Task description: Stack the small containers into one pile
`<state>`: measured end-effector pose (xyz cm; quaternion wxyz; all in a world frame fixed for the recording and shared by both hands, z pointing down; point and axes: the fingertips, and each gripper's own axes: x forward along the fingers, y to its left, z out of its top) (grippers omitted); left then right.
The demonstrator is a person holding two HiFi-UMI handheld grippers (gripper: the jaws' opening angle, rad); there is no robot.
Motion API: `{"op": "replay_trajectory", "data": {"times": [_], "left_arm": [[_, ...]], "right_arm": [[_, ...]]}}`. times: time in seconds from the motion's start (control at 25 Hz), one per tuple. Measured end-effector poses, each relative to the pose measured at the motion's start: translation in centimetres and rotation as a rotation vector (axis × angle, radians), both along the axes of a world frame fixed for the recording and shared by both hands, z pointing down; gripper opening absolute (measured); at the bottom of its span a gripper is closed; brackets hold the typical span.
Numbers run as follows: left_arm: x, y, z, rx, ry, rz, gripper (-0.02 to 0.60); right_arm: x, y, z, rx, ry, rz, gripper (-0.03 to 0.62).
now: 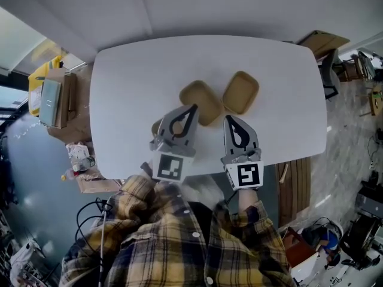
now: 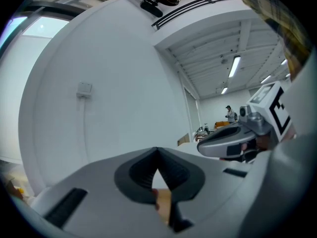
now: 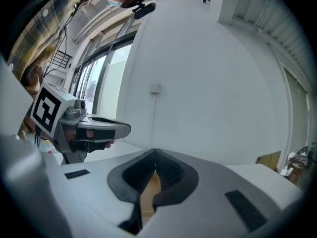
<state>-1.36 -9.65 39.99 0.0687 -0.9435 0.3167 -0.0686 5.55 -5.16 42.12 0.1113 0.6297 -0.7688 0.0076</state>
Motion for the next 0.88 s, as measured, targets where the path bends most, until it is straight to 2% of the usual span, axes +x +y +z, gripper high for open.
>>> {"op": "replay_trajectory", "data": {"times": [0.12,0.28,0.44,0.56,0.72,0.88], "left_arm": [[0.7,-0.8,0.1,-0.014,0.0,-0.016,0.015],[2.7,-1.2,-0.5,-0.006,0.007,-0.054,0.017],[4.2,-1.8,-1.3,0.012,0.027,-0.163,0.015],[4.6,-1.8,-0.9,-0.019,0.027,-0.259,0.015],[5.7,-1.6,-0.8,-0.022,0.028,-0.343,0.016],[6.0,-1.2,-1.5,0.016,0.019,-0.408,0.015]], "right_arm": [[0.7,-0.8,0.1,-0.019,0.015,-0.016,0.015],[2.6,-1.4,-1.0,0.002,0.027,-0.056,0.015],[4.4,-2.1,-1.9,0.024,0.031,-0.153,0.015],[5.4,-2.5,-2.3,0.031,0.008,-0.216,0.015],[6.7,-2.6,-2.6,0.041,0.009,-0.297,0.015],[7.2,-2.3,-2.6,0.045,-0.002,-0.363,0.015]]}}
